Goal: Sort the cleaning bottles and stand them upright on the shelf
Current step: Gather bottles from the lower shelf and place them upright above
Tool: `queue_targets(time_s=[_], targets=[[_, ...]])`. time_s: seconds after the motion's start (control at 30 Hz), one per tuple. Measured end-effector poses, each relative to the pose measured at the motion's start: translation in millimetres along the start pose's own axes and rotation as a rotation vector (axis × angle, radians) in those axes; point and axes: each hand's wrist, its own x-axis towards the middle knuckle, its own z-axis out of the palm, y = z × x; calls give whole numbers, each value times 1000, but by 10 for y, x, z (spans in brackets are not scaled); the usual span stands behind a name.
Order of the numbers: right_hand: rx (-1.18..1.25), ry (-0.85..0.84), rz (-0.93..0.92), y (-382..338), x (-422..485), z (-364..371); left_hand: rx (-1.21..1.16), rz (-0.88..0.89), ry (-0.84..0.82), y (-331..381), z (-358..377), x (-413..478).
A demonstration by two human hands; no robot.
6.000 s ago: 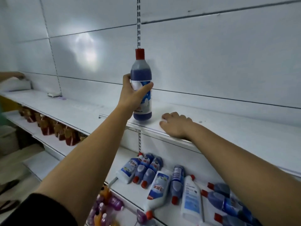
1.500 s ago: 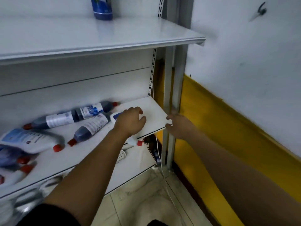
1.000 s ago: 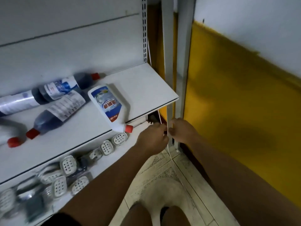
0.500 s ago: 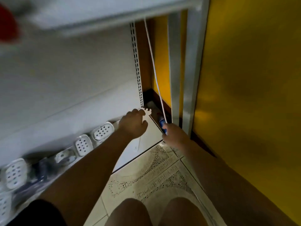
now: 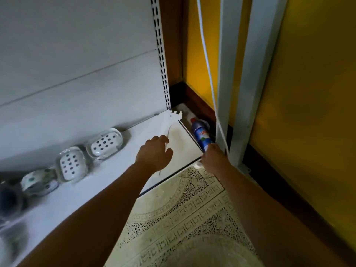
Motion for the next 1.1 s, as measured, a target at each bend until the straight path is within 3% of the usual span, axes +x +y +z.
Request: queue_targets(time_s=[0.17, 0.3, 0.4, 0.47, 0.67, 0.8, 0.97, 1.1], targets=[[-91, 115, -2, 15, 143, 205, -31, -21, 1, -117, 173, 53], [-451, 152, -69, -13, 224, 214, -42, -20, 14, -141, 238, 94], [-559, 100, -81, -62, 310, 140, -60, -15, 23, -133, 273, 118], [-525, 68, -60, -70, 386, 161, -64, -14, 18, -130, 294, 129], [-104, 21, 95, -98, 561, 178, -73, -29, 16, -160, 332, 147], [-142, 54, 112, -109, 634, 185, -80, -20, 10, -171, 360, 139], [-327, -45, 58, -214, 667, 181, -48, -15, 13, -250, 335, 108], [-326, 40, 55, -195, 730, 285, -35, -15, 11, -309, 307, 68]])
